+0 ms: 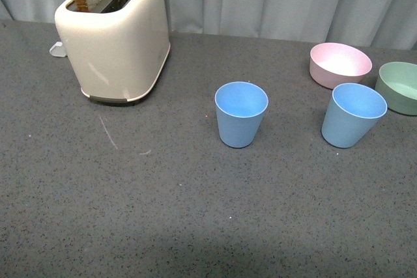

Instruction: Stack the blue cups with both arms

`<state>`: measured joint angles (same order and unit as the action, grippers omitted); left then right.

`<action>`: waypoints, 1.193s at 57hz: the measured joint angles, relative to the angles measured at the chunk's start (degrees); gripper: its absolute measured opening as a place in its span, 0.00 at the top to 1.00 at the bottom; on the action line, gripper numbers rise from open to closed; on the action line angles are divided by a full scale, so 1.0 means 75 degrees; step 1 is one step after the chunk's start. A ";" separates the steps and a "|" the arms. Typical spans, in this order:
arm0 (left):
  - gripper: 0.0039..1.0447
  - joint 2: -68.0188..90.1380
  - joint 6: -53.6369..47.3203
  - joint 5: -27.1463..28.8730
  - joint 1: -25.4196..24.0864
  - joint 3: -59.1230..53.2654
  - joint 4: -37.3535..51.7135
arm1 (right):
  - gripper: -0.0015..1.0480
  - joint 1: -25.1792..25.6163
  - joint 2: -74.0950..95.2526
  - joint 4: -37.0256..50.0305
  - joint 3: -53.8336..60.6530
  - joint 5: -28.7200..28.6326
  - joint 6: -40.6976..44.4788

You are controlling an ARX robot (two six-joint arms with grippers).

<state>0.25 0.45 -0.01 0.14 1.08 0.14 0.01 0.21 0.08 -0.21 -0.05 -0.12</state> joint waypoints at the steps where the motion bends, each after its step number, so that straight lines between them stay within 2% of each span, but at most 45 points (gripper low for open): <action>1: 0.38 0.0000 0.0000 0.0000 0.0000 0.0000 0.0000 | 0.09 0.0000 0.0000 0.0000 0.0000 0.0000 0.0000; 13: 0.05 0.0000 -0.0006 0.0000 0.0000 0.0000 0.0000 | 0.09 0.0000 0.0003 0.0000 0.0000 0.0000 0.0000; 16: 0.07 0.0000 -0.0012 0.0000 0.0000 0.0000 0.0000 | 0.09 0.0000 0.0003 0.0003 0.0000 0.0000 0.0006; 20: 0.06 0.0000 -0.0015 0.0000 0.0000 0.0000 0.0000 | 0.09 0.0064 0.0592 0.0402 -0.0035 -0.0085 0.1160; 23: 0.06 0.0000 -0.0015 0.0000 0.0000 0.0000 0.0000 | 0.09 0.0064 0.1778 0.1110 -0.0204 -0.0032 0.1562; 28: 0.06 0.0000 -0.0017 0.0000 0.0000 0.0000 0.0000 | 0.09 0.0064 0.4549 0.2646 -0.0921 0.0000 0.1472; 33: 0.06 0.0000 -0.0017 0.0000 0.0000 0.0000 0.0000 | 0.09 0.0044 0.6671 0.3261 -0.1705 -0.0090 0.1058; 39: 0.06 0.0000 -0.0017 0.0000 0.0000 0.0000 0.0000 | 0.09 0.0015 0.8652 0.3220 -0.2550 -0.0152 0.0490; 47: 0.06 0.0000 -0.0017 0.0000 0.0000 0.0000 0.0000 | 0.09 -0.0085 1.1150 0.2384 -0.4141 -0.0210 -0.0082; 68: 0.06 0.0000 -0.0017 0.0000 0.0000 0.0000 0.0000 | 0.09 -0.0221 1.4012 0.0755 -0.6994 -0.0102 -0.1571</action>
<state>0.25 0.32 -0.01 0.14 1.08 0.14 -1.65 105.30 5.74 -52.66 -0.82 -11.90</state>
